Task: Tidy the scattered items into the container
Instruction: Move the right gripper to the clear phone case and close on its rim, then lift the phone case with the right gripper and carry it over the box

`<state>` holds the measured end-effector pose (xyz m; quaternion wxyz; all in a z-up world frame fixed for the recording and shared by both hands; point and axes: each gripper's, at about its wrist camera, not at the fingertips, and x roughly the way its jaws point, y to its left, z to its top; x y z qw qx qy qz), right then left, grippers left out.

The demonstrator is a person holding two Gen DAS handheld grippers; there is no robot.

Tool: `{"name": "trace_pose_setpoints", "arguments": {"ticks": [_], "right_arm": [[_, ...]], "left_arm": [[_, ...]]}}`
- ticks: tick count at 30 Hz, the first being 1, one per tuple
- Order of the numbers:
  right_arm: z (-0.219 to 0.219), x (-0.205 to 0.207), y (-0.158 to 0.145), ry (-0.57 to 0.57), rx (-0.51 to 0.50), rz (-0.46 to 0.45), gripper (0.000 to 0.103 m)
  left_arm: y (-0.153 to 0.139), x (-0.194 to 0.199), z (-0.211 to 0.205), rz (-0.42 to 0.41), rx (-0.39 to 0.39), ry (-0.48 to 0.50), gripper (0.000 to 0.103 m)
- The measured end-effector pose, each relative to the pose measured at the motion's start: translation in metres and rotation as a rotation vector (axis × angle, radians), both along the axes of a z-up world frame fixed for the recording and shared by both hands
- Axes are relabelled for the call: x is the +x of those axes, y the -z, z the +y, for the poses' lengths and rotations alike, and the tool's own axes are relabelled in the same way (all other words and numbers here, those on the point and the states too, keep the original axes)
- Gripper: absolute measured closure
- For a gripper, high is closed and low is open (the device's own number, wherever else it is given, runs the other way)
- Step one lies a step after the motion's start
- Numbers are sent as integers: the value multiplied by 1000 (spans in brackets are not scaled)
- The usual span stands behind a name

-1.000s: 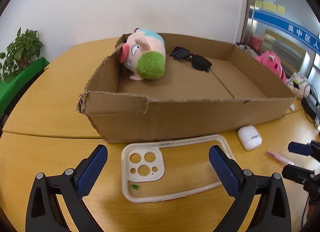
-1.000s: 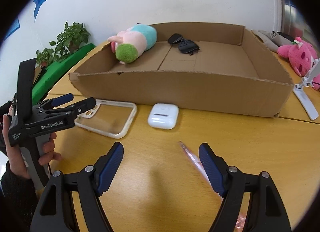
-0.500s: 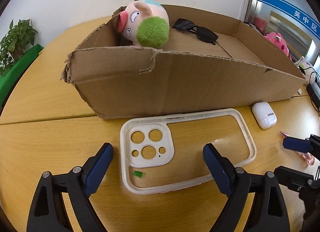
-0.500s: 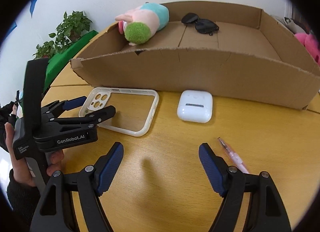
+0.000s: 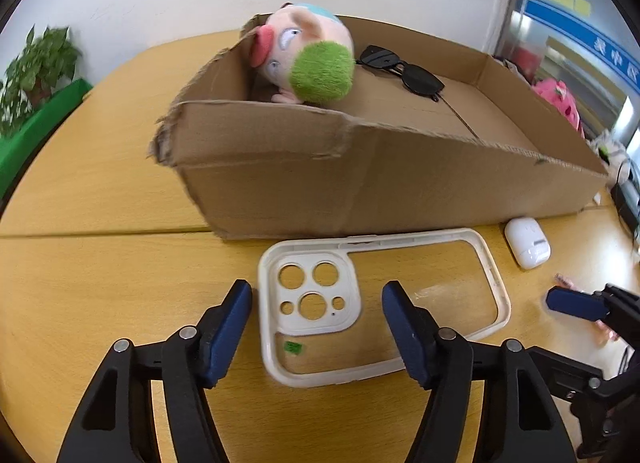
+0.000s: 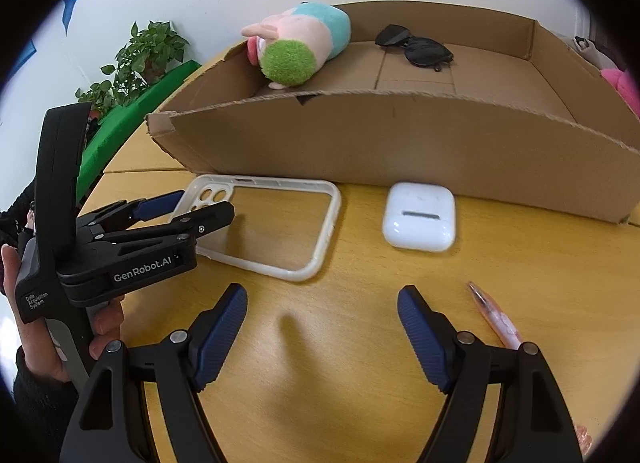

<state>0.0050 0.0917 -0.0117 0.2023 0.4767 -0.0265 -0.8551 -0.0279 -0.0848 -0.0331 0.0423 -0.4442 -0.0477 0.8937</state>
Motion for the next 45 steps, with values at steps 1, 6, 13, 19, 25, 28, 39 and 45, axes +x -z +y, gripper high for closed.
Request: {"name": "trace_pose_setpoints", "arguments": {"ticks": [1, 6, 13, 19, 25, 28, 39, 45], "right_arm": [[-3, -2, 0, -5, -5, 0, 25], [-16, -17, 3, -3, -12, -2, 28], [-26, -30, 8, 33, 65, 48, 84], [-23, -20, 12, 32, 83, 97, 94], [-13, -11, 10, 48, 43, 95, 95], [-8, 0, 1, 51, 23, 125, 95], [19, 29, -81, 85, -29, 362, 95], [28, 14, -114, 83, -60, 422, 95]], "left_arm": [[-1, -1, -7, 4, 15, -17, 31], [1, -2, -25, -1, 0, -92, 33], [2, 1, -5, 5, -50, -15, 78], [1, 1, -2, -3, -49, -13, 82], [-9, 6, -2, 30, -42, -12, 98], [-23, 16, -1, 79, -26, 10, 98], [-90, 44, 10, 268, 56, 46, 98], [-139, 19, 17, 321, 19, 65, 98]]}}
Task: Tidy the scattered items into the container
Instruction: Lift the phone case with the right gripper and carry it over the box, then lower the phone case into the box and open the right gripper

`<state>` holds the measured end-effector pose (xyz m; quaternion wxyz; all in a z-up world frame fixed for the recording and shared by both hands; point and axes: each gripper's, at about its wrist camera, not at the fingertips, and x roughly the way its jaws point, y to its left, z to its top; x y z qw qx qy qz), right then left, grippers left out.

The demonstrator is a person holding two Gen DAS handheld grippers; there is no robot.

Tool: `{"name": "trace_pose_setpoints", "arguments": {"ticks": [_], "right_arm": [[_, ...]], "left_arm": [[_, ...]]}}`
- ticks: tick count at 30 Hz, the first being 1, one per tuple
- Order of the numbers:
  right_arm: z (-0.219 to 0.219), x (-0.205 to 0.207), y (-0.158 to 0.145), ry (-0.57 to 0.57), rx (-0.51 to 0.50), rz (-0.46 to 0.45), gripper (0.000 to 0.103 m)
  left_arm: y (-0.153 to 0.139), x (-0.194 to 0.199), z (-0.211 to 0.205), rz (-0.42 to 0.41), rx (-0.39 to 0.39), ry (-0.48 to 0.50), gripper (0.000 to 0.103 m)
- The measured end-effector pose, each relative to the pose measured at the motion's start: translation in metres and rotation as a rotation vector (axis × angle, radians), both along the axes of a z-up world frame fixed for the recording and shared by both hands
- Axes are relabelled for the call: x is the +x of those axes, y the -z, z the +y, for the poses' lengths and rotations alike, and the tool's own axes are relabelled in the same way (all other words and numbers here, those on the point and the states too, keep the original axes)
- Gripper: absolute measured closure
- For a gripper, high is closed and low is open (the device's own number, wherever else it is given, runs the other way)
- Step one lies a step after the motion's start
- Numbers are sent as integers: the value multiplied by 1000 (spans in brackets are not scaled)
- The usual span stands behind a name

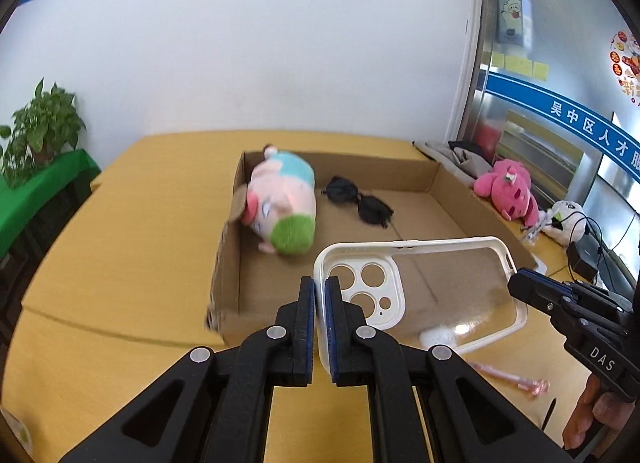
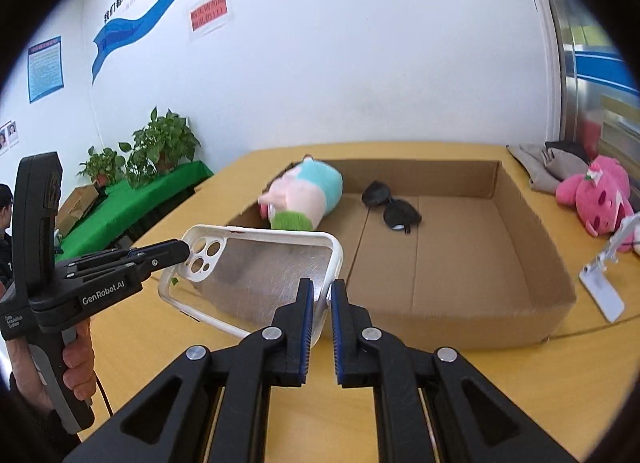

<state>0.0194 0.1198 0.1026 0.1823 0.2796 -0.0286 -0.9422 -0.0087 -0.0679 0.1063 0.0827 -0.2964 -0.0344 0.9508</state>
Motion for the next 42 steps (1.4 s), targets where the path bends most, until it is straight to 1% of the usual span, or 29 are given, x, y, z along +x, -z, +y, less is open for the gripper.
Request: {"name": "trace_pose_setpoints", "arguments": {"ticks": [2, 6, 10, 12, 14, 18, 20, 23, 26, 30, 33, 36, 39, 42], "right_arm": [[3, -9, -13, 4, -7, 23, 95], [8, -44, -33, 0, -36, 24, 95], [4, -82, -32, -8, -41, -27, 95], [1, -98, -25, -9, -36, -63, 95], [-3, -114, -13, -10, -30, -107, 96], [-7, -136, 11, -7, -34, -195, 96], [-8, -144, 23, -3, -28, -231, 96], [-11, -154, 42, 2, -6, -283, 96], [-13, -160, 56, 3, 5, -333, 96], [-16, -166, 77, 3, 16, -408, 96], [-23, -169, 90, -2, 46, -450, 96], [-26, -171, 100, 1, 49, -487, 96], [-29, -174, 109, 2, 64, -527, 97], [-31, -174, 113, -4, 76, -541, 97]], "left_arm": [[-13, -14, 2, 8, -14, 6, 98], [-34, -44, 5, 5, -38, 5, 98], [-34, -77, 3, -37, -53, -10, 98], [-27, -94, 4, -69, -83, -22, 98], [-15, -105, 4, -111, -94, -30, 98], [18, -128, -2, -222, -82, -35, 98], [34, -137, -1, -279, -90, -38, 98], [55, -147, 3, -344, -114, -46, 98], [73, -156, 4, -409, -122, -57, 99], [93, -159, 10, -468, -191, -68, 99], [105, -165, 11, -511, -216, -82, 99], [116, -169, 13, -547, -244, -90, 99], [120, -171, 15, -554, -263, -101, 99], [120, -172, 15, -564, -266, -120, 99]]}}
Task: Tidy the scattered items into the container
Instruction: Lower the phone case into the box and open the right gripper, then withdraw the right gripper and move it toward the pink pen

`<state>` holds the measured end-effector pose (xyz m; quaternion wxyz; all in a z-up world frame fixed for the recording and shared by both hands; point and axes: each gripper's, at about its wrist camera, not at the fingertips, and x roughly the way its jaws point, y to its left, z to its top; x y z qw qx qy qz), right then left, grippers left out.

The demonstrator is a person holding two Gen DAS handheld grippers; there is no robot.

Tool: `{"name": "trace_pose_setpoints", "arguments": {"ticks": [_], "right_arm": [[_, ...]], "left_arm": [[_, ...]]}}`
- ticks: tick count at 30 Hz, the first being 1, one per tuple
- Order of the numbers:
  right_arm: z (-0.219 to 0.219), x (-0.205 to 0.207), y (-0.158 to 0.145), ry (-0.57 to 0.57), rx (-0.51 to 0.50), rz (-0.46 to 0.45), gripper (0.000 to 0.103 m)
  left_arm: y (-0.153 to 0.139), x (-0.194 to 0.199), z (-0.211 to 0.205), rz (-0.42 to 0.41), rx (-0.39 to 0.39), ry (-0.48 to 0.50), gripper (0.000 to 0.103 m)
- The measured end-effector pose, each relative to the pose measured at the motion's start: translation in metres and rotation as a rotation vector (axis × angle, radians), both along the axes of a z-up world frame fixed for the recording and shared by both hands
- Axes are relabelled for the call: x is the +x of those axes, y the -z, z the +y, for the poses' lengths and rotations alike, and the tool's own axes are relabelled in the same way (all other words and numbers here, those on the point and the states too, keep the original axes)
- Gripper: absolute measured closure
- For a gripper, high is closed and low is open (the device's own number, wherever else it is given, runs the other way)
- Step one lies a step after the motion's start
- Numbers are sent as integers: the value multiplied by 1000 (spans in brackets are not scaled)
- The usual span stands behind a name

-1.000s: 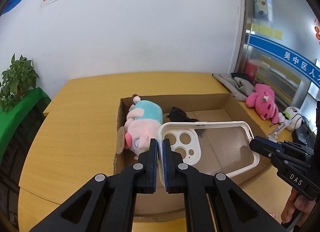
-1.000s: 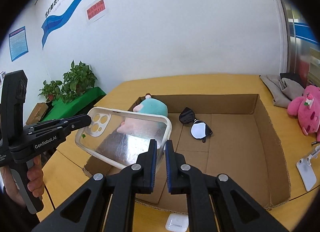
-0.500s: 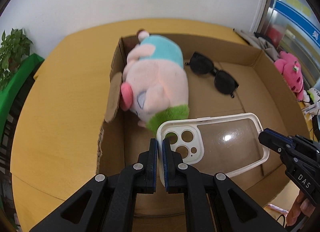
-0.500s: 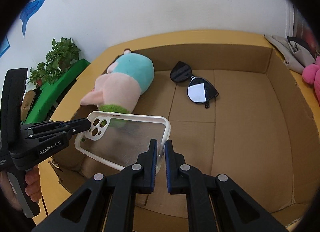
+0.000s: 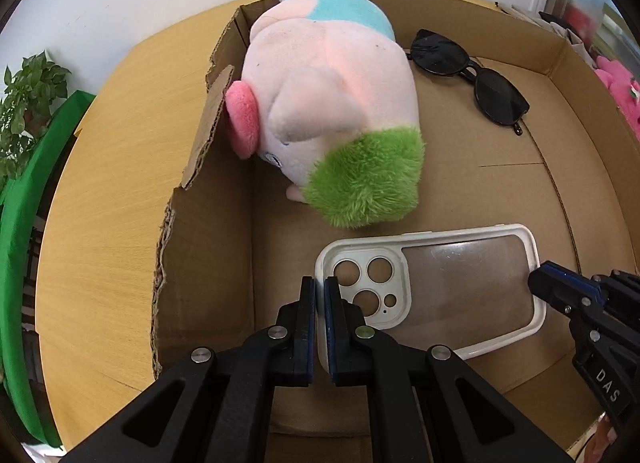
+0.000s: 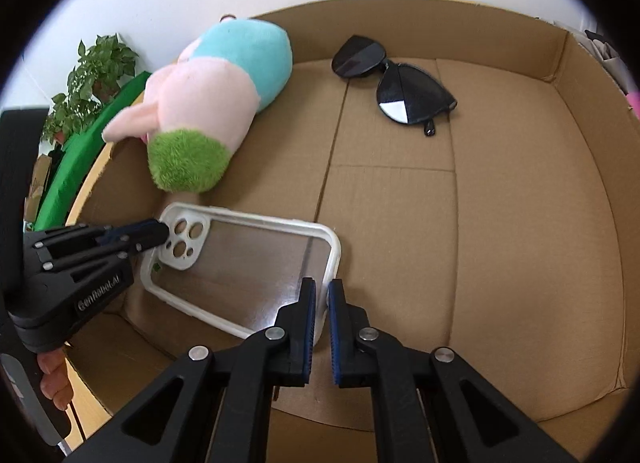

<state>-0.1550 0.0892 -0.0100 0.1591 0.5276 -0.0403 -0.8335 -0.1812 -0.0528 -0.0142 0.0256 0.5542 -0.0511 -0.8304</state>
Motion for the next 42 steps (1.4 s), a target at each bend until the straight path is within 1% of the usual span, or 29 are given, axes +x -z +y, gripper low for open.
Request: {"name": "trace_pose_setpoints", "arguments": {"ticks": [2, 3, 4, 5, 6, 7, 8, 9, 11, 12, 14, 15, 16, 18, 21, 23, 25, 30, 33, 38, 42], "right_arm": [[-2, 0, 0, -9, 0, -8, 93], [-1, 0, -1, -9, -3, -14, 93], [0, 0, -2, -6, -9, -18, 93], [2, 0, -3, -3, -21, -23, 87], [5, 2, -7, 1, -46, -17, 81], [7, 4, -10, 6, -54, -3, 70], [12, 11, -19, 14, -59, 36, 61], [16, 19, -29, 16, -68, 77, 57], [24, 37, -47, 23, -85, 152, 42], [29, 50, -58, 31, -82, 200, 39], [36, 77, -75, 41, -66, 290, 29], [39, 90, -82, 38, -58, 329, 28], [43, 105, -87, 38, -45, 366, 26], [49, 130, -92, 49, -19, 416, 25], [61, 148, -88, 75, 4, 427, 25], [66, 155, -84, 88, 38, 429, 25], [71, 163, -81, 100, 77, 435, 25], [85, 181, -79, 112, 108, 460, 25], [91, 186, -78, 118, 106, 467, 25], [92, 192, -78, 103, 115, 482, 25], [89, 192, -77, 90, 114, 490, 25]], "left_arm": [[-1, 1, 0, 6, 7, -7, 99], [-4, 3, -1, 20, 24, -9, 99], [-8, 6, -1, 36, 39, -8, 94], [-12, 10, -2, 56, 50, -7, 78], [-19, 16, -2, 88, 60, -10, 66], [-27, 22, -3, 120, 68, -14, 43], [-35, 31, -4, 160, 78, -19, 27], [-45, 42, -4, 210, 93, -21, 24], [-65, 66, -4, 307, 125, -15, 19], [-74, 81, -2, 357, 139, -9, 17], [-88, 105, 5, 441, 156, -5, 2], [-93, 118, 8, 492, 164, -6, 0], [-97, 130, 12, 538, 173, -6, 0], [-101, 151, 23, 604, 194, -1, 0], [-102, 168, 41, 650, 236, -2, 0], [-100, 178, 53, 663, 235, 10, 0], [-95, 186, 65, 672, 218, 31, 0], [-86, 204, 85, 677, 227, 49, 0], [-85, 208, 90, 681, 230, 51, 0], [-85, 211, 91, 701, 203, 48, 0], [-83, 208, 83, 698, 216, 28, 0]]}}
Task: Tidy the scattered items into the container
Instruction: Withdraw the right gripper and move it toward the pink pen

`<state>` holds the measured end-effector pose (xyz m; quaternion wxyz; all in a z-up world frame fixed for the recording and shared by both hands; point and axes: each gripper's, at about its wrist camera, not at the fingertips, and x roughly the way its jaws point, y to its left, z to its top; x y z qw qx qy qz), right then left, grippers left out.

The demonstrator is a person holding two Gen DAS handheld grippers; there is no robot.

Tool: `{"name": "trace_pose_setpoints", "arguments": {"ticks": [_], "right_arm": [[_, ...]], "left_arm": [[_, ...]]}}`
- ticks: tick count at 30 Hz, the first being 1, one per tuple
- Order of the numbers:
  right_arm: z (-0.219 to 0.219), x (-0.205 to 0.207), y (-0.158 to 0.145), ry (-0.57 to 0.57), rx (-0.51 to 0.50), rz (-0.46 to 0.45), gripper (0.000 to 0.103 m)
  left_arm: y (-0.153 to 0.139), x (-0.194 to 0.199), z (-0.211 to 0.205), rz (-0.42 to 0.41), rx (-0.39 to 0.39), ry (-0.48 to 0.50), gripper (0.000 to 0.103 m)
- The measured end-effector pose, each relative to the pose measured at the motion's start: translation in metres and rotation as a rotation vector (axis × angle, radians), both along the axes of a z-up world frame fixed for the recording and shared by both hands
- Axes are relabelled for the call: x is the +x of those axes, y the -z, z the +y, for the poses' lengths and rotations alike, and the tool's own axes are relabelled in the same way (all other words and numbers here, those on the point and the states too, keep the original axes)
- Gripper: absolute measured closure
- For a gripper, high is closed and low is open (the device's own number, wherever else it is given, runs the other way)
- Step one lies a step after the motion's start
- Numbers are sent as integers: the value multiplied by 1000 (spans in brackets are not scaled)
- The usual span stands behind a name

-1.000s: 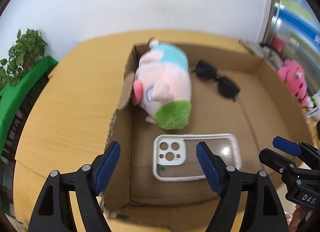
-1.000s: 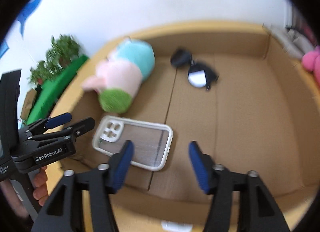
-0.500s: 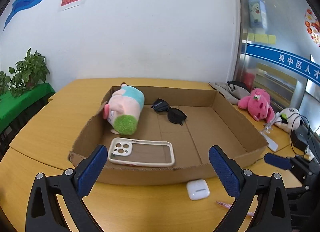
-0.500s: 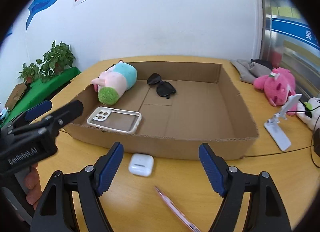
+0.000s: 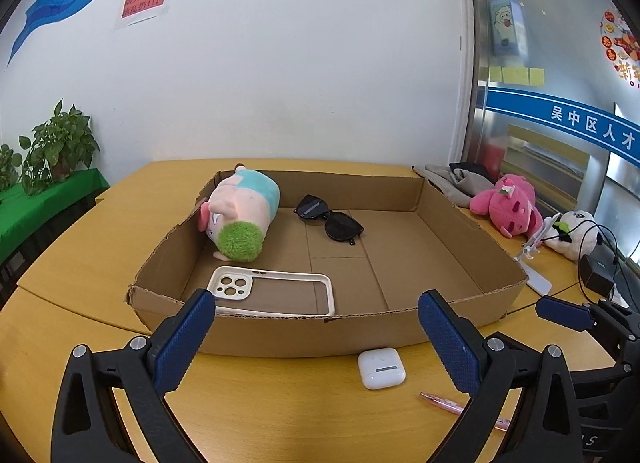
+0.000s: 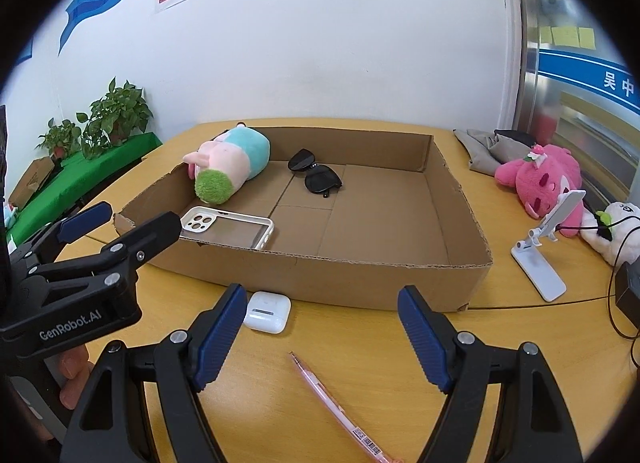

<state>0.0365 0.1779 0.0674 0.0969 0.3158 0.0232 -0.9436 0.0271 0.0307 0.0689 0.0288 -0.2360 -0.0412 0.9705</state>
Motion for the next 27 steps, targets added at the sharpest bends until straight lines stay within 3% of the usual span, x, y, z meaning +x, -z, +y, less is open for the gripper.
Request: {"name": "trace_pose_setpoints", "arguments": {"ticks": [14, 23, 27], "right_arm": [[-3, -7, 9, 13, 11, -28, 25], [-7, -13, 18, 8, 60, -63, 25], [-4, -12, 15, -9, 92, -49, 25]], "left_arm": [[20, -20, 8, -17, 22, 49, 0], [37, -23, -2, -46, 70, 72, 0], [41, -20, -3, -54, 57, 75, 0]]}}
